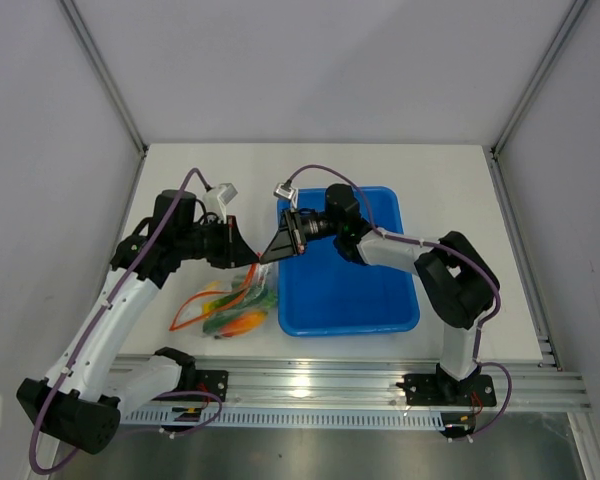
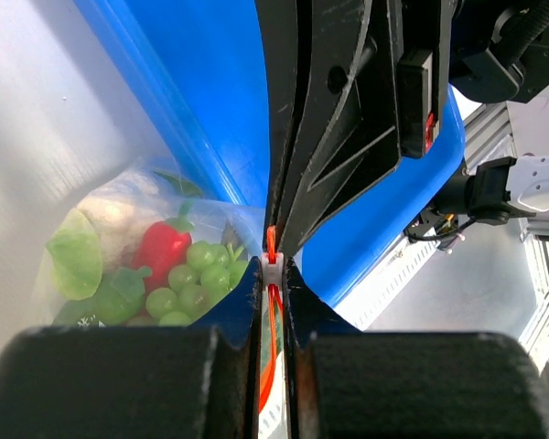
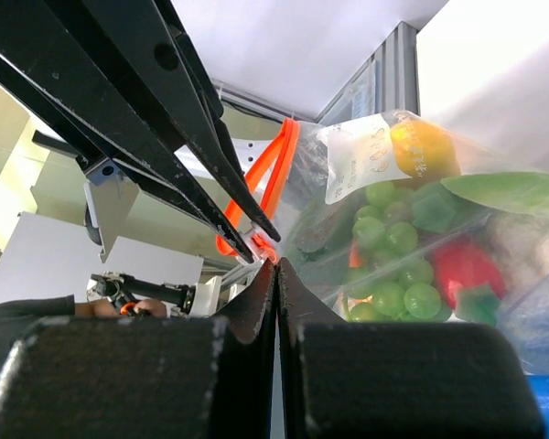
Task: Place the food in the zip-top bag and seal the zipper
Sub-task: Zip the zipper food storage bag at the center of the board.
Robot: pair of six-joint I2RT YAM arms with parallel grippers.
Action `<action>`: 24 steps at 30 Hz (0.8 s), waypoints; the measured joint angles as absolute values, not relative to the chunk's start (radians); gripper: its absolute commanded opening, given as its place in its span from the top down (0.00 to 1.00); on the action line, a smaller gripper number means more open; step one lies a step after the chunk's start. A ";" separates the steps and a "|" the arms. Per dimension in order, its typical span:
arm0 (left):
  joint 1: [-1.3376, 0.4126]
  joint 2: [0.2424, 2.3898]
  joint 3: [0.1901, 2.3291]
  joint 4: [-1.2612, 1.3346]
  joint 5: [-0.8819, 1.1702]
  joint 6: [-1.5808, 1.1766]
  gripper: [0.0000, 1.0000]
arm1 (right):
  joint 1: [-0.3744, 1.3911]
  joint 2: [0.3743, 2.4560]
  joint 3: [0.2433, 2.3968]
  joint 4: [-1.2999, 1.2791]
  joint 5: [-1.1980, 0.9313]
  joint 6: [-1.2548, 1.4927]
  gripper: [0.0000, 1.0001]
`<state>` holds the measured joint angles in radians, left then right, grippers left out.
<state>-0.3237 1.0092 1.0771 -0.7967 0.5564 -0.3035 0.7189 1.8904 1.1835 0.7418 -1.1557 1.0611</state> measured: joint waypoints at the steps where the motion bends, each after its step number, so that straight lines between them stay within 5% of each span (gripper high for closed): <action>1: -0.324 1.008 1.076 -0.798 0.556 -0.303 0.99 | 0.718 1.890 1.184 0.740 -1.154 1.060 1.00; 13: -0.324 1.004 1.075 -0.850 0.562 -0.304 0.99 | 0.688 1.901 1.193 0.741 -1.136 1.048 0.98; 15: -0.324 1.002 1.075 -0.856 0.562 -0.304 0.99 | 0.682 1.920 1.209 0.766 -1.148 1.066 0.82; 19: -0.324 1.000 1.075 -0.860 0.565 -0.304 1.00 | 0.676 1.962 1.221 0.880 -1.188 1.156 0.67; 24: -0.324 1.000 1.075 -0.860 0.575 -0.304 0.99 | 0.683 1.988 1.236 0.979 -1.247 1.233 0.60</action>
<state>-0.3241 1.0004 1.0752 -0.8604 0.5747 -0.3038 0.6834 1.9881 1.2358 0.9794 -1.2472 1.2331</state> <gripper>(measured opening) 0.076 0.392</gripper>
